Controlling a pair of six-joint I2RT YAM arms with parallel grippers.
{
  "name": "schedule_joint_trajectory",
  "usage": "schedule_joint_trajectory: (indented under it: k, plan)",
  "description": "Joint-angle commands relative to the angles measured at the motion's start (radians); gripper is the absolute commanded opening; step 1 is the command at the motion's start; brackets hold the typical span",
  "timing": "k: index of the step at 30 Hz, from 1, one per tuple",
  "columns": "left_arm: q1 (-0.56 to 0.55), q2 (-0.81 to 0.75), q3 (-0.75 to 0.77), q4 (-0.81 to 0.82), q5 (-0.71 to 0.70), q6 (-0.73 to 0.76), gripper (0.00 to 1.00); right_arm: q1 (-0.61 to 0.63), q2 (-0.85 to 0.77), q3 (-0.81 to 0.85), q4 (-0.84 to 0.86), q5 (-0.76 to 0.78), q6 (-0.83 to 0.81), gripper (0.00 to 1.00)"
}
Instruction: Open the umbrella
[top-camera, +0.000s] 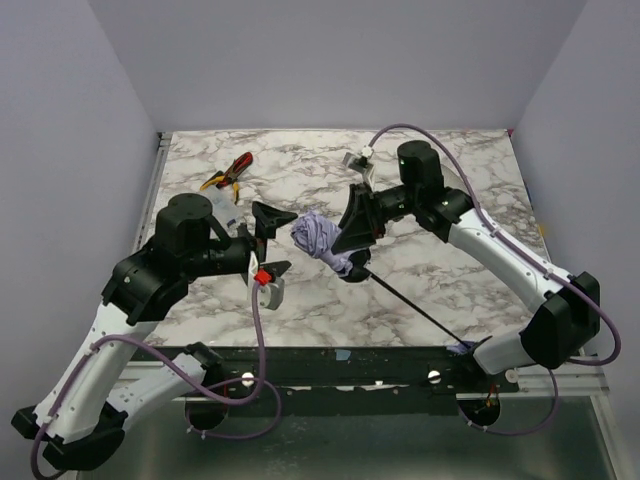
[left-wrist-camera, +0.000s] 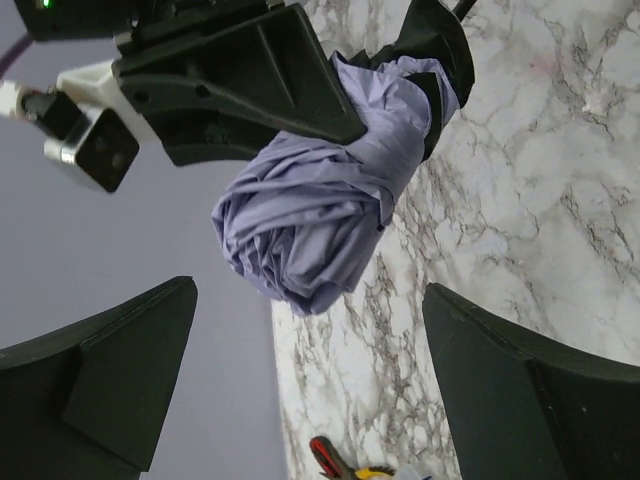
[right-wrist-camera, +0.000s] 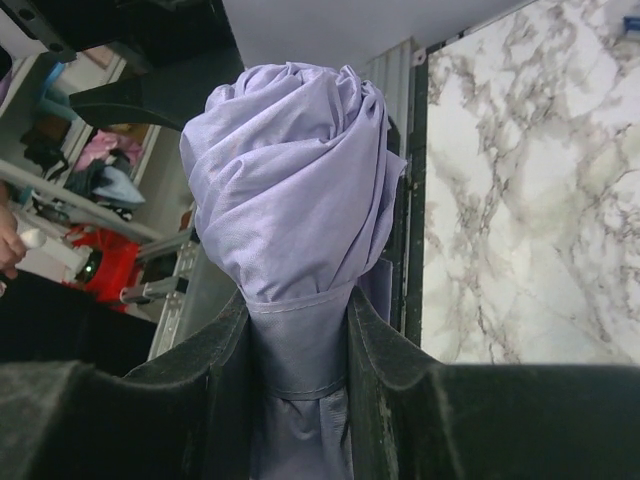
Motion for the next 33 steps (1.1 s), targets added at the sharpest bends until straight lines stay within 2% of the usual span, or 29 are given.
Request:
schedule_joint_trajectory:
  k: [1, 8, 13, 16, 20, 23, 26, 29, 31, 33]
  plan:
    - [-0.141, 0.008, -0.009, -0.025, -0.135, 0.153, 0.99, 0.049, -0.021, -0.025, -0.094, -0.023, -0.065, 0.01]
    - [-0.296, 0.042, -0.056, -0.005, -0.259, 0.247, 0.99, 0.104, -0.019, -0.033, -0.13, -0.009, -0.102, 0.01]
    - [-0.346, 0.043, -0.089, -0.049, -0.259, 0.318, 0.96, 0.114, -0.024, -0.039, -0.149, -0.017, -0.113, 0.03]
    - [-0.371, 0.039, -0.115, -0.057, -0.26, 0.351, 0.86, 0.131, -0.023, -0.041, -0.151, -0.016, -0.115, 0.04]
    - [-0.383, 0.047, -0.11, -0.071, -0.259, 0.34, 0.62, 0.139, -0.023, -0.034, -0.166, -0.005, -0.132, 0.08]
    - [-0.384, 0.042, -0.103, -0.089, -0.235, 0.277, 0.46, 0.139, -0.028, -0.027, -0.186, 0.013, -0.159, 0.19]
    - [-0.384, 0.035, -0.108, -0.105, -0.216, 0.197, 0.31, 0.139, -0.036, -0.023, -0.181, 0.034, -0.169, 0.34]
    - [-0.384, 0.017, -0.123, -0.113, -0.182, 0.127, 0.16, 0.138, -0.041, -0.015, -0.186, 0.06, -0.188, 0.41]
    - [-0.384, 0.0, -0.134, -0.101, -0.152, 0.061, 0.13, 0.137, -0.041, 0.001, -0.205, 0.088, -0.216, 0.56]
    - [-0.384, -0.009, -0.139, -0.074, -0.123, -0.052, 0.05, 0.125, -0.041, 0.028, -0.218, 0.137, -0.223, 0.78]
